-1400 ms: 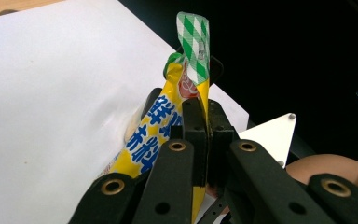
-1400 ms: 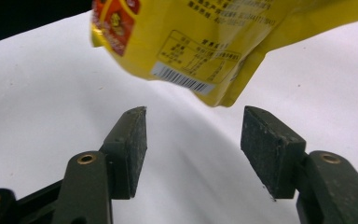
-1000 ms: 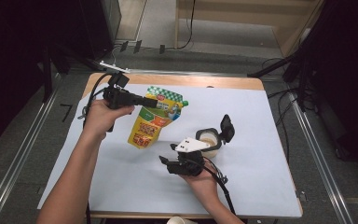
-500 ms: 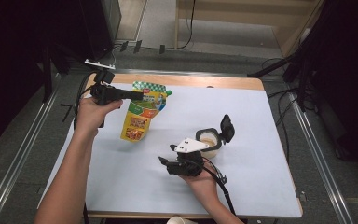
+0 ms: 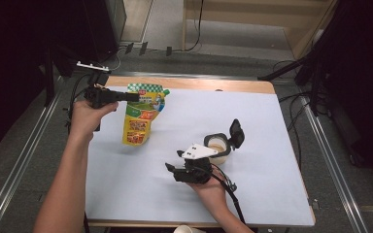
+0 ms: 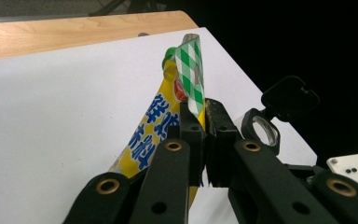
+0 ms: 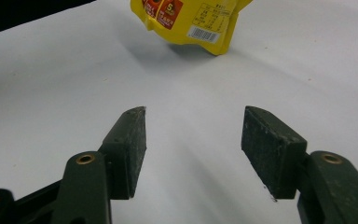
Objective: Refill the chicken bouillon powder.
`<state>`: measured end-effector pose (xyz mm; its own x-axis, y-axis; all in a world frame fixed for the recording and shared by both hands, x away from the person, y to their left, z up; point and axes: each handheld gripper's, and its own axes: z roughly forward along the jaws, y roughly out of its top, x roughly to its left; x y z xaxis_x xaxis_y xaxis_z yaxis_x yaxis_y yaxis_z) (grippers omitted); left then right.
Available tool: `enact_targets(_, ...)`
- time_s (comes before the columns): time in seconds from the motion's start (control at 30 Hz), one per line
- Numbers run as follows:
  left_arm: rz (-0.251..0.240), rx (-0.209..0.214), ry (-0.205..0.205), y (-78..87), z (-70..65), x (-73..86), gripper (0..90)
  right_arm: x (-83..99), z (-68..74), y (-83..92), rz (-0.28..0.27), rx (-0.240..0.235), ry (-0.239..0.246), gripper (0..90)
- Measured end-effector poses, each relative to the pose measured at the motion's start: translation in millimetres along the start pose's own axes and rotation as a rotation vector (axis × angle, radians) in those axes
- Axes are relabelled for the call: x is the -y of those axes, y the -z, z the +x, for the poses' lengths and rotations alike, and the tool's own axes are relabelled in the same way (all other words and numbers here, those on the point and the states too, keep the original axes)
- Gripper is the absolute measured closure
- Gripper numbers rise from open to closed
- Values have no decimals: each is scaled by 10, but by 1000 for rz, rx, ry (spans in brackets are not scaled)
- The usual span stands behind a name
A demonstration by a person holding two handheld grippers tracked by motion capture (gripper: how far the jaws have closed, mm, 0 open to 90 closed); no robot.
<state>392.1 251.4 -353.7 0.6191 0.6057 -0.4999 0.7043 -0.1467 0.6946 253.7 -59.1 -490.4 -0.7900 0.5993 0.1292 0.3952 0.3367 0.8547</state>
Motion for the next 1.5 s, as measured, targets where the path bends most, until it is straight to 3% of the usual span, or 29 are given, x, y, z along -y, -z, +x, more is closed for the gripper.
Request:
enact_targets(0.13, 21, -10, -14, -34, -14, 3, 839, 1, 4, -2, 3, 1, 1, 412)
enact_targets(0.73, 18, 14, -37, 2, -56, -1, 775, -3, 5, 5, 1, 2, 4, 412)
enact_targets(0.97, 26, -5, -45, 5, -85, -11, 689, -3, 9, 5, 1, 2, 7, 412)
enact_targets(1.5, -22, -12, -71, 109, -184, -43, 609, 1, 18, -7, 7, -11, 13, 432)
